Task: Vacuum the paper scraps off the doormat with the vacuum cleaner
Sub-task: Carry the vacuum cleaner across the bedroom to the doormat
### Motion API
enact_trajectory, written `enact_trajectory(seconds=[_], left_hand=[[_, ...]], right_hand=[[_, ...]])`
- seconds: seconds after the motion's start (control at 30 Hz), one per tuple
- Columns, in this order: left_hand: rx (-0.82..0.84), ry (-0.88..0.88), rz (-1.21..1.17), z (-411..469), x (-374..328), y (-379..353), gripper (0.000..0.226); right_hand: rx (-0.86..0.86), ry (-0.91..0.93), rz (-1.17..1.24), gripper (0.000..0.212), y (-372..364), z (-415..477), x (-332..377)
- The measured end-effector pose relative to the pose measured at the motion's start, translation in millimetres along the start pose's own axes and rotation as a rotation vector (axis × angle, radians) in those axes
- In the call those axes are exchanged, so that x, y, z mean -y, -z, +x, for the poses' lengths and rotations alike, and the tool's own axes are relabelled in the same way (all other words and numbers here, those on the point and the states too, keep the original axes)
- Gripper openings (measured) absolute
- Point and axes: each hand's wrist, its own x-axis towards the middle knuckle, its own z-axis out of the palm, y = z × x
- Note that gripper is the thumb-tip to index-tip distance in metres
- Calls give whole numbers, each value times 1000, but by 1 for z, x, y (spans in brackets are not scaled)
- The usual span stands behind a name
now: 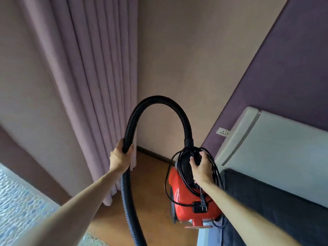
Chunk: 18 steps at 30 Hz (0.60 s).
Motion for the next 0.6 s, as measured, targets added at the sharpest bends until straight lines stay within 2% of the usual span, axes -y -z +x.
enact_trajectory(seconds=[0.33,0.6], left_hand=[[-307,237,14,21,59,-49,23],[-577,482,77,-35,120,-71,33]], right_hand=[[368,72,-9,20,-81,92,-29],[622,232,-52,26,-142,98,-59]])
